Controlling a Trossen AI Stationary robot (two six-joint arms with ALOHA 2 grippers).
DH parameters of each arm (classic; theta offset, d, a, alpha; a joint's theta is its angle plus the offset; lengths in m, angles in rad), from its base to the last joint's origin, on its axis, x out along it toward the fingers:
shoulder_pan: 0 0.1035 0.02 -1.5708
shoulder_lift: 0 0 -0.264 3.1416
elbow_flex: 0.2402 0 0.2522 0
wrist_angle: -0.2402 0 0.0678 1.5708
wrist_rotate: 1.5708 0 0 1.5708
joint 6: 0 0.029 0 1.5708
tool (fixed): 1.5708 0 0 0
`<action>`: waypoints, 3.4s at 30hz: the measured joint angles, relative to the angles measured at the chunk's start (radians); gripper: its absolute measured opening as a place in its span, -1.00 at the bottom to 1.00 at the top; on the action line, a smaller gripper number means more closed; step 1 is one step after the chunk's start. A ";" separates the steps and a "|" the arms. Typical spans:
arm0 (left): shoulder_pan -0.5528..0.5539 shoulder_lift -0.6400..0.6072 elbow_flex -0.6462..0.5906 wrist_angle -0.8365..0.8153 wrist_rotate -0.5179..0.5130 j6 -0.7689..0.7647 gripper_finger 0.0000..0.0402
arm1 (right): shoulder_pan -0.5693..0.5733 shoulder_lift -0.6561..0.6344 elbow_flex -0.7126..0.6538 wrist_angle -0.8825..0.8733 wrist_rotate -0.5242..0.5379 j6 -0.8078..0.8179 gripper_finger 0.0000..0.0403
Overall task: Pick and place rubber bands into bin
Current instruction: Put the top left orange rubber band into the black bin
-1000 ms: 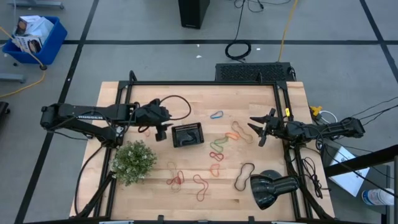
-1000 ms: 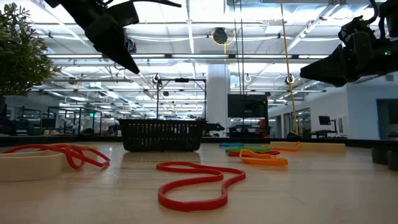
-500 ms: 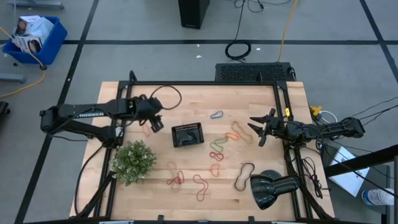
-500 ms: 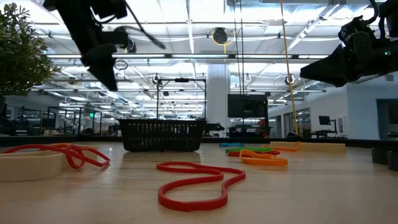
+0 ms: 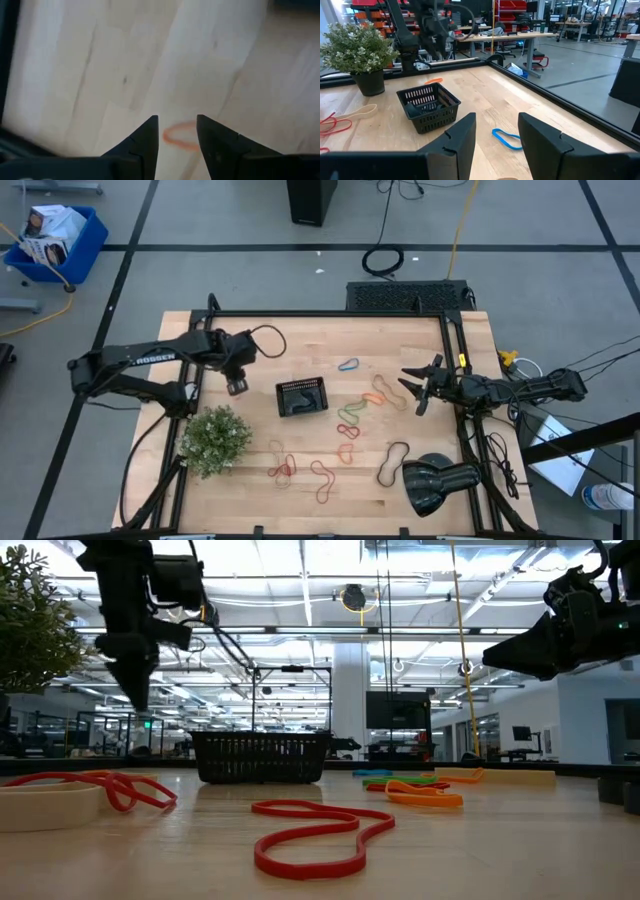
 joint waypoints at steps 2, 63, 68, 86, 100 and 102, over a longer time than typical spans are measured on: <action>0.000 0.001 -0.007 -0.021 -0.017 0.047 -0.32 | 0.000 0.002 0.000 0.000 0.000 -0.005 -0.30; -0.004 0.280 -0.070 0.016 0.037 0.724 -0.35 | 0.000 0.048 0.000 0.000 0.002 -0.011 -0.30; -0.022 0.351 -0.080 0.021 -0.048 0.714 -0.35 | 0.000 0.048 0.000 0.000 0.002 -0.010 -0.30; -0.033 0.361 -0.137 0.105 -0.008 0.732 -0.35 | 0.000 0.051 0.000 0.000 0.002 -0.010 -0.30; -0.055 0.363 -0.148 0.135 -0.010 0.637 -0.96 | 0.000 0.051 0.000 0.000 0.002 -0.011 -0.30; -0.055 0.363 -0.148 0.135 -0.009 0.607 -0.95 | 0.000 0.051 0.000 0.000 0.002 -0.011 -0.30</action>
